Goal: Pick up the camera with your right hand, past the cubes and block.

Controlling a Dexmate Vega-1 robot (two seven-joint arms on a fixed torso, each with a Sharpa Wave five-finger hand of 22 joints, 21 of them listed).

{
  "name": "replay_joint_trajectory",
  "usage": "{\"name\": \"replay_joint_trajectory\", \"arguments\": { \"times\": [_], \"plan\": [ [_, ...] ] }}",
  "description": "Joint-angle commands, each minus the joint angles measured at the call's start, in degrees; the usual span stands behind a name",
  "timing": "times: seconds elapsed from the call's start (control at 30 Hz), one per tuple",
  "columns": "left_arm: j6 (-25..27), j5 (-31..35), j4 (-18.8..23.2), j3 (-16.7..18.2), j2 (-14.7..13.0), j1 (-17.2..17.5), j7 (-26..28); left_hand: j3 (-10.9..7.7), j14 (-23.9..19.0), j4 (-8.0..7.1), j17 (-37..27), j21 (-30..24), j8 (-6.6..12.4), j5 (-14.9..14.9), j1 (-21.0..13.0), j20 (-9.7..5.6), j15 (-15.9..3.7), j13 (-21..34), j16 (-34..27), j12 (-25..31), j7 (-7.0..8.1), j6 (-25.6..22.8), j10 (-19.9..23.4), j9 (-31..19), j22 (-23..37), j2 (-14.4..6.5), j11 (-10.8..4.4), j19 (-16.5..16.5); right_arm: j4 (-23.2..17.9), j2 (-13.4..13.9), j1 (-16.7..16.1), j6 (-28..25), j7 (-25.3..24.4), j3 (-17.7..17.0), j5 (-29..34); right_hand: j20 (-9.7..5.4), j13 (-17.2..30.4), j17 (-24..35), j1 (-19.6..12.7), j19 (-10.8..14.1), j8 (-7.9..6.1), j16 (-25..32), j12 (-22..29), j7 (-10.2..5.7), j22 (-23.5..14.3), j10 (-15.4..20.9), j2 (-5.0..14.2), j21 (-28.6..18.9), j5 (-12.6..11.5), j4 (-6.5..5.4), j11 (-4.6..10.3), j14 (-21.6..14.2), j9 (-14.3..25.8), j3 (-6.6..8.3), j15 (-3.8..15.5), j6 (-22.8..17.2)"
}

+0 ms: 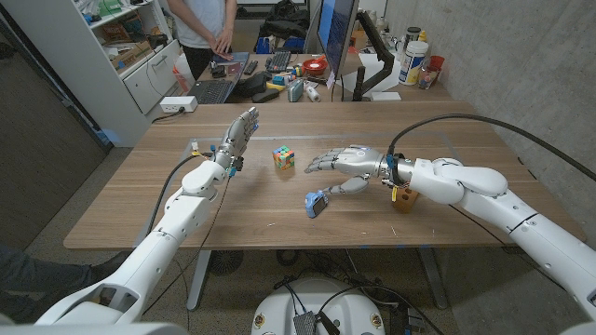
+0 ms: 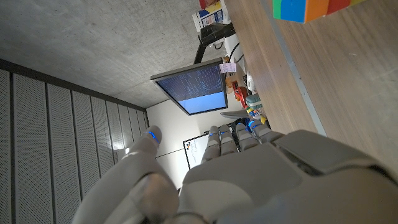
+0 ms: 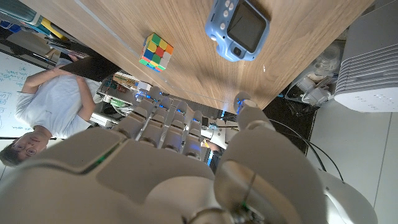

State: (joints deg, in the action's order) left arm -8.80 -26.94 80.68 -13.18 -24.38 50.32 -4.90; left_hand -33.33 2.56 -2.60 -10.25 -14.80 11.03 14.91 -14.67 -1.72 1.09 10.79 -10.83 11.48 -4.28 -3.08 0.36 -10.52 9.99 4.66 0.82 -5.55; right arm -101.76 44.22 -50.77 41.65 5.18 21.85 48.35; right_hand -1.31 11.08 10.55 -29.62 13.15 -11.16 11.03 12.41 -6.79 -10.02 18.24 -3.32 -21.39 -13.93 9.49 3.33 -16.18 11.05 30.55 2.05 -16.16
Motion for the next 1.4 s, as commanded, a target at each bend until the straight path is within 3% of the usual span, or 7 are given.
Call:
{"name": "replay_joint_trajectory", "arguments": {
  "times": [0.03,0.7,0.8,0.9,1.07,1.2,1.4],
  "plan": [
    [-0.2,0.0,-0.7,-0.1,0.3,0.0,0.1,0.26,0.3,-0.07,-0.3,0.2,0.27,0.5,-0.1,-0.04,0.09,0.2,0.0,0.1,0.07,-0.2,-0.1,-0.2,0.3,-0.6,0.03,0.0,0.1,0.6,1.6,-0.4,3.2,1.5,0.8,0.86,0.2,0.1,-0.8,0.1,0.27,0.0,-0.5,-0.51,-0.1,-0.9,0.15,0.2,0.1,-0.04,-0.35,-0.1,0.3,0.54,-0.68,0.4],
    [-0.6,-0.4,-1.2,0.1,0.5,0.0,-0.3,0.42,0.4,-0.08,-0.3,0.5,0.3,0.5,-0.1,0.14,0.14,0.2,0.0,0.1,0.01,-0.3,-0.1,-0.2,0.3,-0.7,0.03,0.1,-3.6,1.6,3.6,-4.6,14.0,3.7,2.5,3.15,0.3,0.2,-0.8,-1.0,0.98,-0.6,-1.6,-0.12,-0.3,-7.2,-1.98,2.3,0.3,-0.52,-2.4,2.6,0.4,0.03,-3.26,6.2],
    [-0.6,-0.4,-1.1,0.2,0.5,0.1,-0.2,0.44,0.4,-0.08,-0.3,0.5,0.3,0.5,-0.1,0.24,0.17,0.2,0.0,0.1,0.02,-0.3,-0.1,-0.2,0.3,-0.7,-0.01,0.0,-4.9,1.7,3.4,-6.3,16.0,4.0,3.7,3.99,0.3,0.2,-0.8,-1.0,1.01,-0.5,-1.8,-0.19,-0.3,-8.6,-2.3,2.6,0.2,-0.6,-2.89,2.6,0.4,-0.07,-3.01,7.2],
    [-0.7,-0.4,-1.0,0.2,0.5,0.2,-0.1,0.46,0.4,-0.09,-0.3,0.6,0.3,0.5,-0.1,0.32,0.19,0.2,0.0,0.1,-0.03,-0.3,-0.2,-0.3,0.4,-0.7,-0.01,0.0,-5.5,1.8,3.6,-6.8,17.5,4.4,3.9,4.96,0.2,0.1,-0.8,-0.3,0.82,0.2,-1.5,-0.38,-0.4,-9.0,-2.67,2.6,0.1,-0.73,-2.92,0.9,0.4,-0.21,-4.75,8.1],
    [-0.7,-0.5,-0.9,0.4,0.5,0.3,0.1,0.49,0.4,-0.09,-0.3,0.6,0.33,0.5,-0.1,0.33,0.18,0.2,0.0,0.1,-0.02,-0.4,-0.1,-0.3,0.4,-0.7,-0.07,0.0,-6.5,2.0,3.7,-7.7,19.6,4.9,4.5,5.43,0.2,0.1,-0.8,0.1,0.87,0.2,-1.5,-0.61,-0.5,-9.6,-2.83,2.6,0.0,-0.76,-2.75,0.5,0.4,-0.25,-4.88,8.8],
    [-0.6,-0.5,-1.1,0.4,0.5,0.3,0.1,0.5,0.4,-0.1,-0.3,0.7,0.33,0.5,-0.1,0.34,0.18,0.2,0.0,0.2,0.0,-0.4,-0.1,-0.3,0.4,-0.8,-0.06,0.0,-7.9,1.8,3.7,-9.5,22.4,5.4,5.3,5.66,0.2,0.1,-0.7,0.2,1.21,0.0,-1.6,0.09,-0.6,-11.1,-3.15,2.9,-0.1,-0.9,-2.88,0.9,0.4,-0.39,-5.4,11.4],
    [-0.5,-0.5,-1.3,0.2,0.6,0.1,0.1,0.54,0.4,-0.1,-0.3,0.8,0.39,0.5,-0.1,0.36,0.2,0.2,0.0,0.2,-0.01,-0.6,-0.1,-0.3,0.4,-0.8,-0.2,0.1,-8.0,1.7,3.6,-9.6,21.9,5.6,5.6,6.17,0.2,0.1,-0.3,0.2,1.25,-0.3,-1.7,1.06,-0.7,-13.0,-3.51,3.4,-0.2,-1.16,-3.61,1.8,0.4,-0.7,-6.26,13.8]
  ]
}}
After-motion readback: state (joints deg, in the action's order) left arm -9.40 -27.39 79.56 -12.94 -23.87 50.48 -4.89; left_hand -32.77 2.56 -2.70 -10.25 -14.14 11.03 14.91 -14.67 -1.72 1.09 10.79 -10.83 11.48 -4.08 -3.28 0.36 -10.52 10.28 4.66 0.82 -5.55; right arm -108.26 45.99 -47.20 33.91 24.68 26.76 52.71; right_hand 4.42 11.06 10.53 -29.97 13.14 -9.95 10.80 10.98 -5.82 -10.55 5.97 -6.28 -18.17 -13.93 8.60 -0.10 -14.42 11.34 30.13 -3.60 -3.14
